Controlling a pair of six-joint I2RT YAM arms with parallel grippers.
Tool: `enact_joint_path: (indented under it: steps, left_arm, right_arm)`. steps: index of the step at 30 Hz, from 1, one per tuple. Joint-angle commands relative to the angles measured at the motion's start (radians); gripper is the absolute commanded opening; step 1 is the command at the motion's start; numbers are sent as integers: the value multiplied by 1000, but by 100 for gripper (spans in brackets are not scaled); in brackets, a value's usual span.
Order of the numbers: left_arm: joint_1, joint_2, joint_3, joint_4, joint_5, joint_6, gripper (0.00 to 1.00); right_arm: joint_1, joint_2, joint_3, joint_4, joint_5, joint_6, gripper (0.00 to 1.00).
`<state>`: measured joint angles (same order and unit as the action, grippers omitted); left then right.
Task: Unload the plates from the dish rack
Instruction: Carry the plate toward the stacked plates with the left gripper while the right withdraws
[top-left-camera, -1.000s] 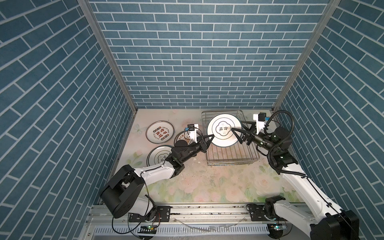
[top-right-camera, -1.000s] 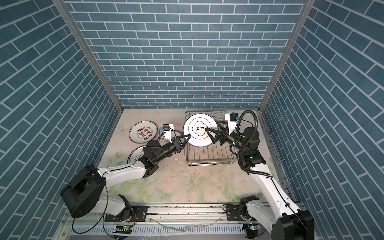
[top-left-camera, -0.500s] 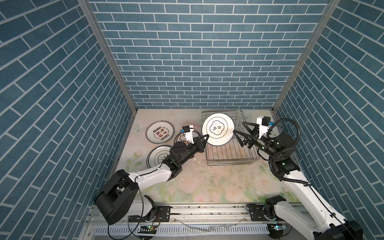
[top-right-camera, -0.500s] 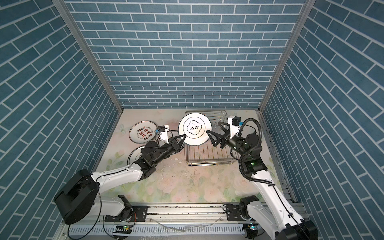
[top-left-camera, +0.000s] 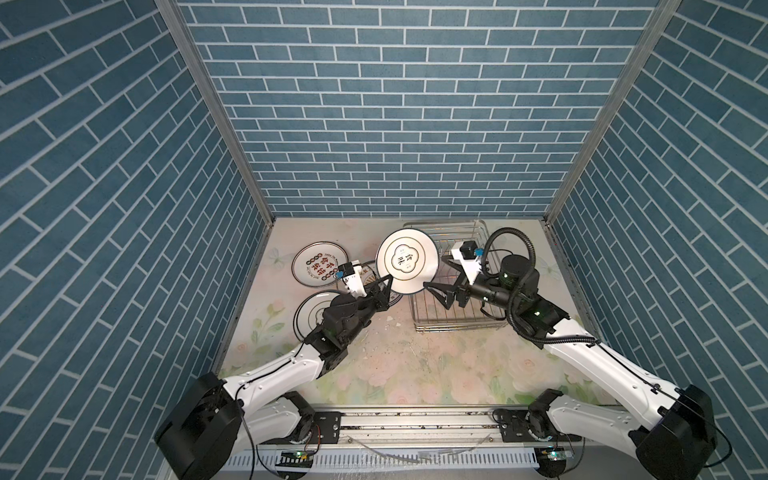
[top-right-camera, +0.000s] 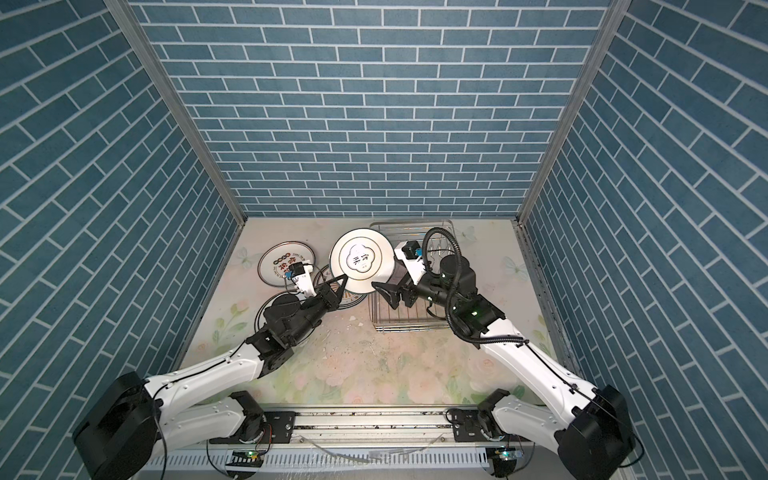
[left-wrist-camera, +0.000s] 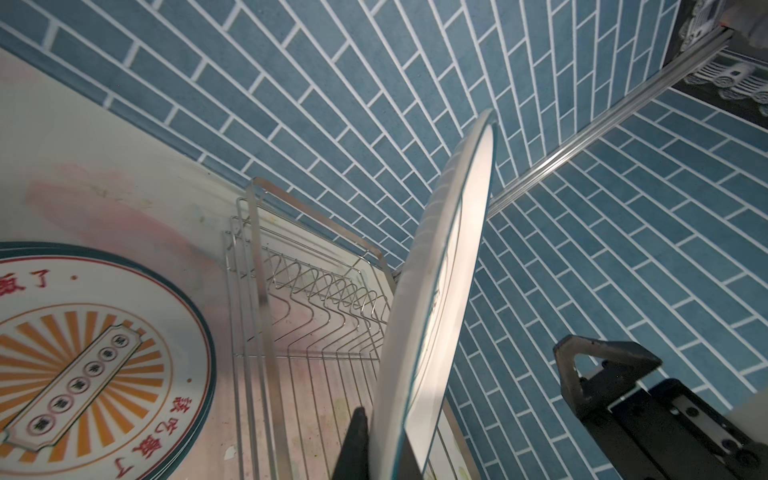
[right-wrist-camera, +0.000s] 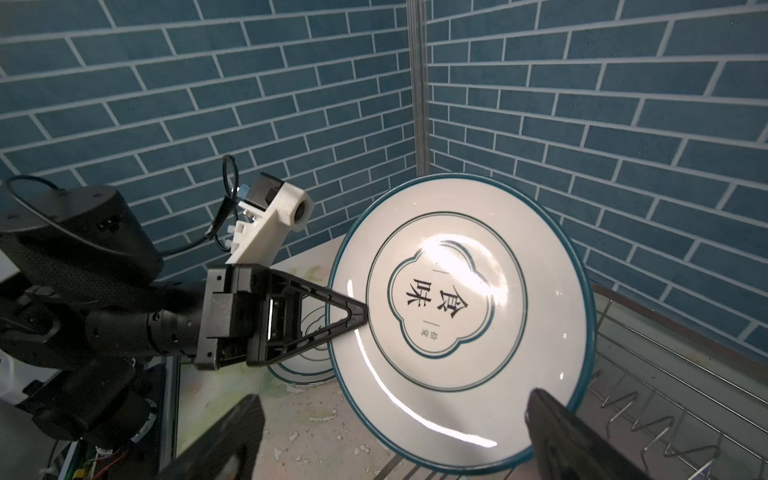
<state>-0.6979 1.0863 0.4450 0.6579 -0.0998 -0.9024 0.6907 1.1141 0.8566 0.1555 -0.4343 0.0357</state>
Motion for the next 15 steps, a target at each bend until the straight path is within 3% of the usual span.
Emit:
enact_joint_path:
  steps: [1, 4, 7, 11, 15]
  left_arm:
    - [15, -78, -45, -90, -153, -86, 0]
    - [63, -161, -120, -105, -187, -163, 0]
    - [123, -248, -105, -325, -196, -248, 0]
    - [147, -334, -185, -333, -228, -302, 0]
    - [182, -432, -201, -476, -244, -350, 0]
  right_arm:
    - [44, 31, 47, -68, 74, -132, 99]
    - [78, 69, 72, -98, 75, -164, 99]
    - [96, 132, 107, -96, 78, -157, 99]
    - [121, 241, 173, -104, 102, -151, 99]
    - [142, 335, 225, -99, 134, -141, 99]
